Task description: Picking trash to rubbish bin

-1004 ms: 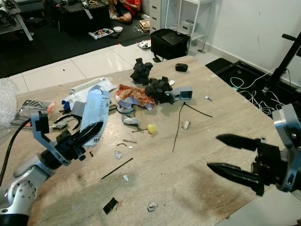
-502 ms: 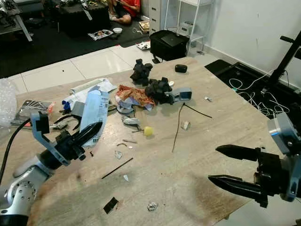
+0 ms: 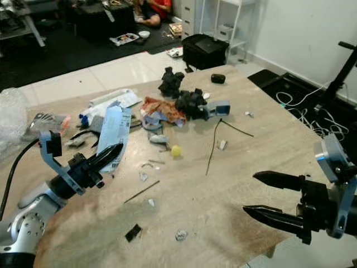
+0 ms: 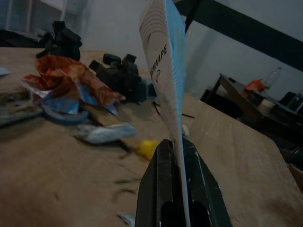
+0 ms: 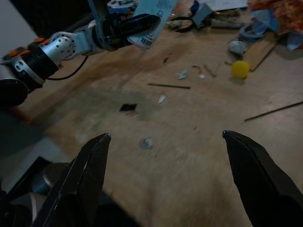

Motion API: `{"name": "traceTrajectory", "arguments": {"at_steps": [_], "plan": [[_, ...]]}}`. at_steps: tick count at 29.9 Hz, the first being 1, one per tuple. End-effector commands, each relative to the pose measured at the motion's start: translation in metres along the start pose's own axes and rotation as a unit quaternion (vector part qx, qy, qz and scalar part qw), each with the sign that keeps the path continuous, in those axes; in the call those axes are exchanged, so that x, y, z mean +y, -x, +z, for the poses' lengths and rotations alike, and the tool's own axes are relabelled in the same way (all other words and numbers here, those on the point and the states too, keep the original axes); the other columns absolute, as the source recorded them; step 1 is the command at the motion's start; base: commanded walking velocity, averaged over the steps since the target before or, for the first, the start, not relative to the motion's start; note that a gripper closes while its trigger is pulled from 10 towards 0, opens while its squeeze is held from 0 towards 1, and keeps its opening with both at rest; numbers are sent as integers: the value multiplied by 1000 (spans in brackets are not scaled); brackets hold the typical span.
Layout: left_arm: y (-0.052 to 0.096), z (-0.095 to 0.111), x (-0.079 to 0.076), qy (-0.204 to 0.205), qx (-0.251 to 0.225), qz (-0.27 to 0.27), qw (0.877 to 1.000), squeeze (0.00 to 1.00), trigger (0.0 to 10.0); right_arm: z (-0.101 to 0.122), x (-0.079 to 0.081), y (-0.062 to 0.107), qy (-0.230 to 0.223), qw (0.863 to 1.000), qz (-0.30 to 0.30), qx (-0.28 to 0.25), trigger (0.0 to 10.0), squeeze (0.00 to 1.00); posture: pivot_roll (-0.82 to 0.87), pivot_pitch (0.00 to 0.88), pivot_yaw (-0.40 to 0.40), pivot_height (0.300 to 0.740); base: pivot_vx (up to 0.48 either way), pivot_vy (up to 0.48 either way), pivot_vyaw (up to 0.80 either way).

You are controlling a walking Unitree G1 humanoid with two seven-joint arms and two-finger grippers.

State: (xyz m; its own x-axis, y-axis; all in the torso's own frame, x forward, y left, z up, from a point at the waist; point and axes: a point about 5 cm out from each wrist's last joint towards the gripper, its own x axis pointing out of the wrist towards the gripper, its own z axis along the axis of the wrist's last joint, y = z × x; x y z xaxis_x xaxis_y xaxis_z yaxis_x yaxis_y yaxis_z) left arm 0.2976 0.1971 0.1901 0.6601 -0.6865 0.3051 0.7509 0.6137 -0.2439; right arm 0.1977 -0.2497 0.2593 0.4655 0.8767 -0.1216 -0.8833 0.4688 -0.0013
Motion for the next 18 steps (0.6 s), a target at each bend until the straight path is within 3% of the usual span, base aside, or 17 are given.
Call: {"name": "traceTrajectory", "arguments": {"at_steps": [1, 3, 16, 18], "plan": [[1, -3, -4, 0, 9, -4, 1000, 0, 10000, -1, 3, -2, 1, 1000, 6, 6, 10000, 0, -198, 177, 35, 740, 300, 0, 0], [1, -3, -4, 0, 9, -4, 1000, 0, 10000, -1, 3, -2, 1, 1000, 6, 6, 10000, 0, -198, 177, 35, 740, 300, 0, 0], [1, -4, -6, -1, 9, -6, 1000, 0, 10000, -4, 0, -5, 0, 1000, -4, 14, 10000, 0, -193, 178, 31, 740, -311, 0, 0], [-1, -4, -5, 1, 6, -2, 1000, 0, 10000, -4, -2, -5, -1, 1000, -10, 14, 10000, 0, -192, 179, 32, 740, 0, 0, 0]]}}
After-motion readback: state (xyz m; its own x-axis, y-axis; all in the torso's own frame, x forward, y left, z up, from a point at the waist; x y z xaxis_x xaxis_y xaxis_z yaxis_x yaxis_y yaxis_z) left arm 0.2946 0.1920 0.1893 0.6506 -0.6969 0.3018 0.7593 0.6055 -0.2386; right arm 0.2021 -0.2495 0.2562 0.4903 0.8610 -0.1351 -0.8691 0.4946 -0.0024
